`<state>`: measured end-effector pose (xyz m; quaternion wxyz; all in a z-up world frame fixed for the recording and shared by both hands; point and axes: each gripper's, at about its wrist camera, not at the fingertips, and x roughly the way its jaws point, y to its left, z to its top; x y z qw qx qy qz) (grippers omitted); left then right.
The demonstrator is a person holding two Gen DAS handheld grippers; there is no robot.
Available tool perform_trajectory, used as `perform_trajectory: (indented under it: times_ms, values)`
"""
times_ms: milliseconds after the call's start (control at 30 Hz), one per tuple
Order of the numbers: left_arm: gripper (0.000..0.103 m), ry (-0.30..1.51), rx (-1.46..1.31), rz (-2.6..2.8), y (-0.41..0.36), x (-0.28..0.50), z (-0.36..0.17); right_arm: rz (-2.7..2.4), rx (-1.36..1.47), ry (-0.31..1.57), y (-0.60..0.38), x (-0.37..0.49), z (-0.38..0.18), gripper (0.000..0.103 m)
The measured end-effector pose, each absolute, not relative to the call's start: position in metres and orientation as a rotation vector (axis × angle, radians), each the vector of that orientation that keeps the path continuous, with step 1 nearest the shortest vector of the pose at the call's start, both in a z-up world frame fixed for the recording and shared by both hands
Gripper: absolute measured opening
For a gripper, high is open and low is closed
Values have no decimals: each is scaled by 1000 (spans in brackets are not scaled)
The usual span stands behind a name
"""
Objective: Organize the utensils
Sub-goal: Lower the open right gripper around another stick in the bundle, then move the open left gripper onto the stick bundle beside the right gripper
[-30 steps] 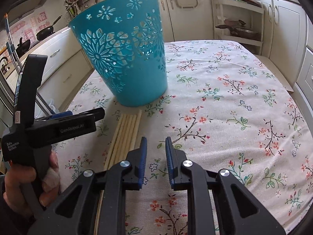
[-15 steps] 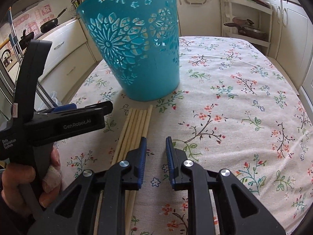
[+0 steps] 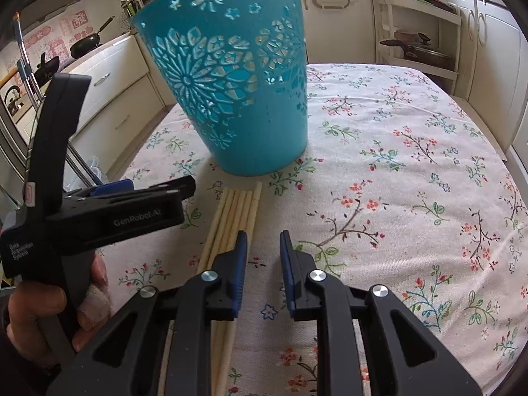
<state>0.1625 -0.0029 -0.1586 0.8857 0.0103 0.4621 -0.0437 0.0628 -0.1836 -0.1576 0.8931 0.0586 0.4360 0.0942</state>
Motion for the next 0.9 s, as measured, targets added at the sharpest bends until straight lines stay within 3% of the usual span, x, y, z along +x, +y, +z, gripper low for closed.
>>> perform_trajectory:
  times_ms: [500, 633, 900]
  values:
    - [92, 961, 18, -116, -3, 158, -157, 157, 26, 930, -180, 65, -159, 16]
    - [94, 890, 23, -220, -9, 137, -148, 152, 11, 943, -189, 58, -157, 15]
    - [94, 958, 117, -264, -31, 126, -155, 150, 64, 938, -197, 58, -158, 16]
